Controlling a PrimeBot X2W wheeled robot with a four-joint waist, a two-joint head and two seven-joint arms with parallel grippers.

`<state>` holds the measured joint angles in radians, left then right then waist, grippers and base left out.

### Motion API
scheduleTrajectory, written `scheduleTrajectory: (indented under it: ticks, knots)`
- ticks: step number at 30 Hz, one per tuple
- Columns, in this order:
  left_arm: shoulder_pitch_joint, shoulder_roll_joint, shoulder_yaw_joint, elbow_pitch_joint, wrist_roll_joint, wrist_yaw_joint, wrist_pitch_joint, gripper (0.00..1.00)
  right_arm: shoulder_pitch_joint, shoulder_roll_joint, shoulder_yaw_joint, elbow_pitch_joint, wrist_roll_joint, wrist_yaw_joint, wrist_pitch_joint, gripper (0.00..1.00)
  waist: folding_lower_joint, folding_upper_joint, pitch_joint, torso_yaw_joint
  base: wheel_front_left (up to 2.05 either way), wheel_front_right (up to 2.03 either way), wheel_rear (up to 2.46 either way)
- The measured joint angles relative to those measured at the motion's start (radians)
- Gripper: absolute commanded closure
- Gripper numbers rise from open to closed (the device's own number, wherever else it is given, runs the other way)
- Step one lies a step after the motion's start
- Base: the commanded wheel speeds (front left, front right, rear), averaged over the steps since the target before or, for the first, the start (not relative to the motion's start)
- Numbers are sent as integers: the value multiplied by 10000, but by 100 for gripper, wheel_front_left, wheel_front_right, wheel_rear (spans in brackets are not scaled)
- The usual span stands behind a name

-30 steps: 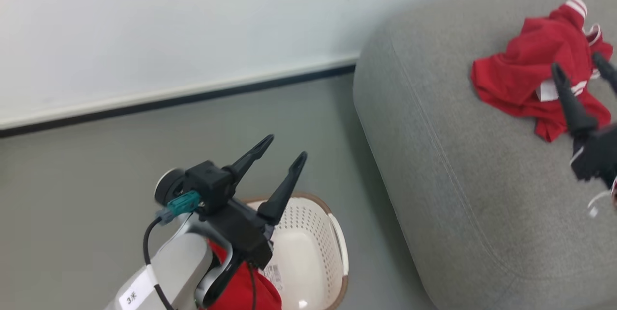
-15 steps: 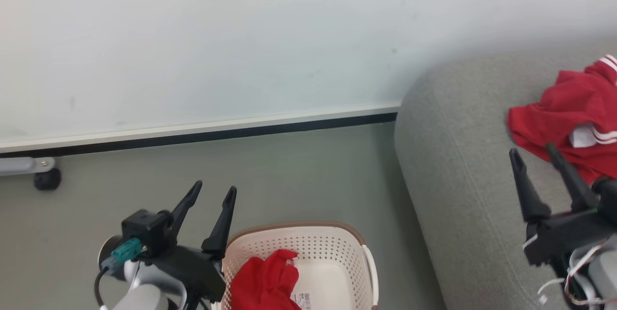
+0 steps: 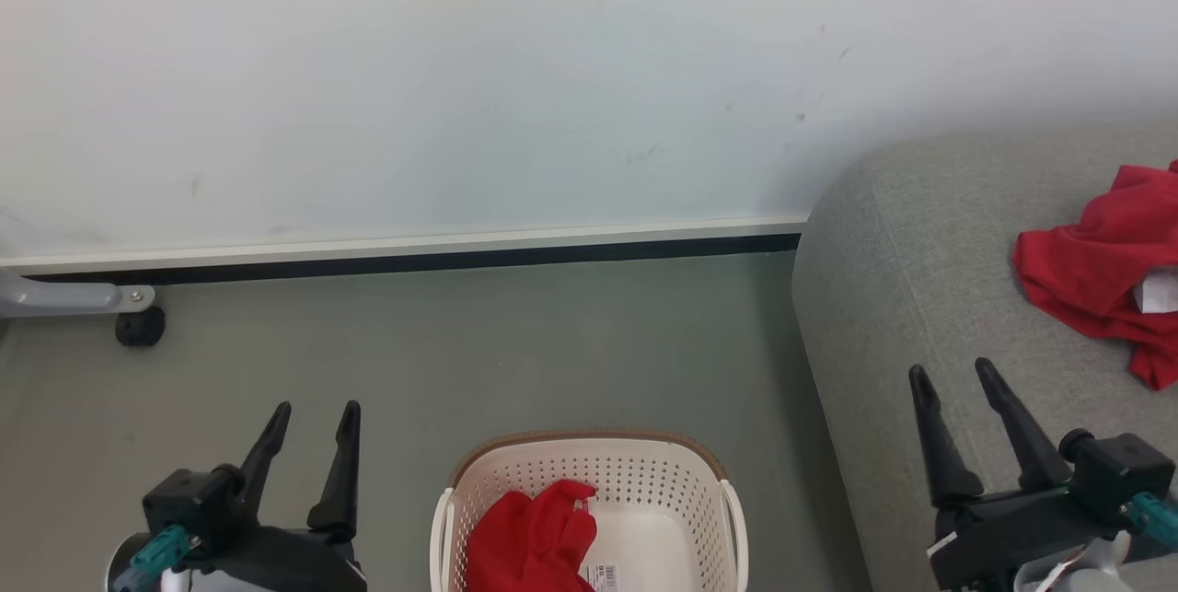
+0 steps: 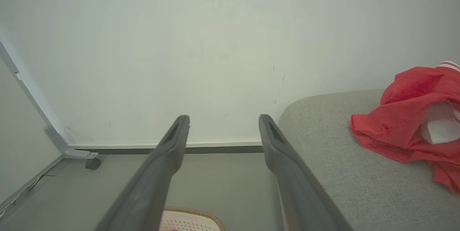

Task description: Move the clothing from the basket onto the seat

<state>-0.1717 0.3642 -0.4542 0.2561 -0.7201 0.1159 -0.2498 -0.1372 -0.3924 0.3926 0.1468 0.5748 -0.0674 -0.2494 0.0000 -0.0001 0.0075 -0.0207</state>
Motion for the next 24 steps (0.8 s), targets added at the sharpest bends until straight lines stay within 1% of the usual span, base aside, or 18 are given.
scheduleTrajectory:
  ticks: [4, 8, 12, 24]
  knots:
    - [240, -198, 604, -215, 414, 79, -2, 0, 123, 349, 40, -178, -150, -44, 0, 0, 0, 1, 148, 56, 0, 0, 0]
    - [311, -410, 894, -397, 633, 79, -2, 0, 184, 378, -27, -297, -286, -88, -2, 0, 1, 2, 273, 134, 0, 0, 0]
    - [378, -483, 1198, -497, 928, 82, -2, 0, 144, 439, -125, -378, -520, -90, -2, 0, 1, 1, 312, 154, 0, 0, 0]
    - [704, -819, 1684, -825, 1595, 84, -2, 0, 81, 577, -280, -477, -788, -98, -2, 0, 0, 1, 330, 1, 0, 0, 0]
